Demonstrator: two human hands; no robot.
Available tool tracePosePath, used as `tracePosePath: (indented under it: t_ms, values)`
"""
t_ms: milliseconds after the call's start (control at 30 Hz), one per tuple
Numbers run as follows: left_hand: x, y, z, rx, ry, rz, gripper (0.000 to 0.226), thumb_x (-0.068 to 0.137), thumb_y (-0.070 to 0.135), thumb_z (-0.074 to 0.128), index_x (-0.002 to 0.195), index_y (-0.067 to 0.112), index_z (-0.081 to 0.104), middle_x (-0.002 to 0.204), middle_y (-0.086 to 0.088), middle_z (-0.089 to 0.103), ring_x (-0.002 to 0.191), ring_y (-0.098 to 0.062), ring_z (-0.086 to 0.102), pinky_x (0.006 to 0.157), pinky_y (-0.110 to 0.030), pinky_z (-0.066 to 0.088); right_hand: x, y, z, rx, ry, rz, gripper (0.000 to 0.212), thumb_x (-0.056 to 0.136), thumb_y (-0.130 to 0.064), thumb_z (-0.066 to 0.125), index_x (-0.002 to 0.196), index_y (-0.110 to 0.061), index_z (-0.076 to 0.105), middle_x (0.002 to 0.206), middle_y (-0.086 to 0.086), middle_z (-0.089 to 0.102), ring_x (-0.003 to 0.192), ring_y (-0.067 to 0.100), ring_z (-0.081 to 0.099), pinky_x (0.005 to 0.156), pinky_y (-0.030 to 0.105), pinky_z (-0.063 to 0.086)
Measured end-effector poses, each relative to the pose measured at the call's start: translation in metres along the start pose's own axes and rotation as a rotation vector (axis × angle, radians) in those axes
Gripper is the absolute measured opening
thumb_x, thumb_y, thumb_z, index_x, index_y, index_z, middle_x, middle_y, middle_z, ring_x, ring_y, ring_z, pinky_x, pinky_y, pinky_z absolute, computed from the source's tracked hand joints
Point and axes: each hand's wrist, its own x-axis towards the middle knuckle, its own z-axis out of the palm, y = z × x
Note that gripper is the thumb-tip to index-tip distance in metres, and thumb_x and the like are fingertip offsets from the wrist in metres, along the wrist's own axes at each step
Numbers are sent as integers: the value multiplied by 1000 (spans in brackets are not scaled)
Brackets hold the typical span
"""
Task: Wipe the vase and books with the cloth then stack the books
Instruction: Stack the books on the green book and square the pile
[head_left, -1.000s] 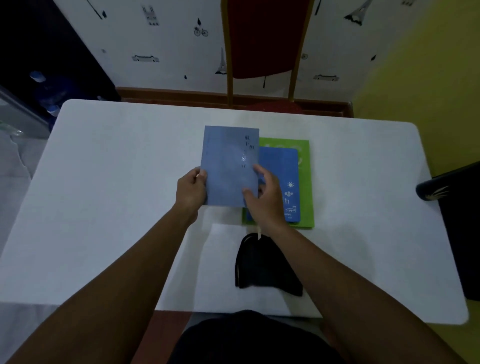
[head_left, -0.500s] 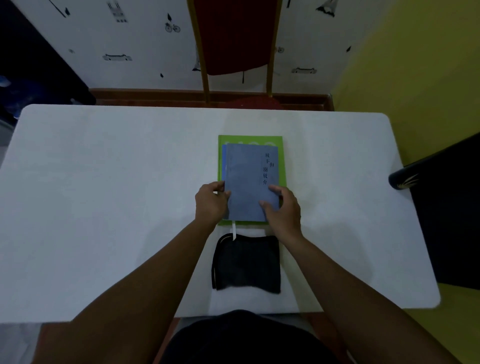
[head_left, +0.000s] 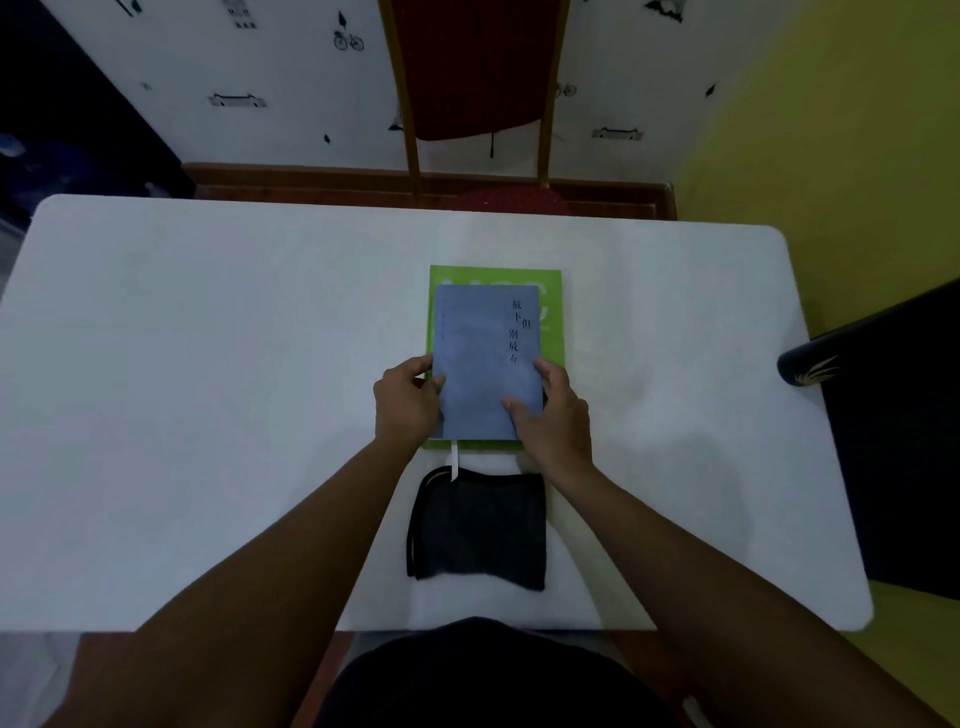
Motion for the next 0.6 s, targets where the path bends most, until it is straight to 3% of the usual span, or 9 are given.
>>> tracePosePath:
  t_ms: [100,167,267,367,433,533,600]
  values:
    - [4,-5,-2,9,-3,-1,34,96,15,68,130,11,68,120,-8,73,84,-14,68,82,-36,62,5,0,-4,-45,-35,-24,74,83,-47,76,143,-35,35,132,4,66,111,27,66,90,47,58]
    - [5,-5,-2,0,18,-34,38,94,23,71,130,13,67,126,-5,69,94,-15,67,87,-39,60,8,-1,-8,-27,-22,-19,87,78,-49,78,148,-35,27,139,3,62,119,26,62,97,47,55]
    - [5,-1,1,-31,42,-137,59,91,40,71,141,15,54,135,-4,55,115,-19,57,99,-40,53,18,-3,-10,-27,55,66,97,78,-56,76,154,-28,23,149,5,49,137,29,42,114,47,37]
    - [12,0,7,-76,-17,-279,74,85,54,71,144,14,50,133,-3,59,113,-20,58,101,-40,52,32,-4,-8,-14,29,148,98,82,-56,74,157,-19,24,154,7,42,144,31,35,118,49,32]
    - [22,3,8,-147,-16,-388,78,71,65,75,127,11,65,124,-4,68,108,-23,65,98,-43,56,39,-2,-8,10,-7,159,100,82,-54,76,159,-19,22,156,7,38,146,29,33,118,47,34]
    - [34,13,8,-321,-25,-476,43,72,50,84,86,12,69,96,-7,73,86,-23,69,80,-37,61,46,0,-14,23,-28,157,103,77,-55,80,157,-22,25,153,5,40,145,26,37,117,47,37]
    - [38,21,7,-397,-97,-520,40,73,43,86,88,13,65,94,-7,72,82,-23,70,70,-34,59,49,1,-19,43,-51,177,104,72,-56,82,155,-25,28,152,2,43,142,24,43,116,47,40]
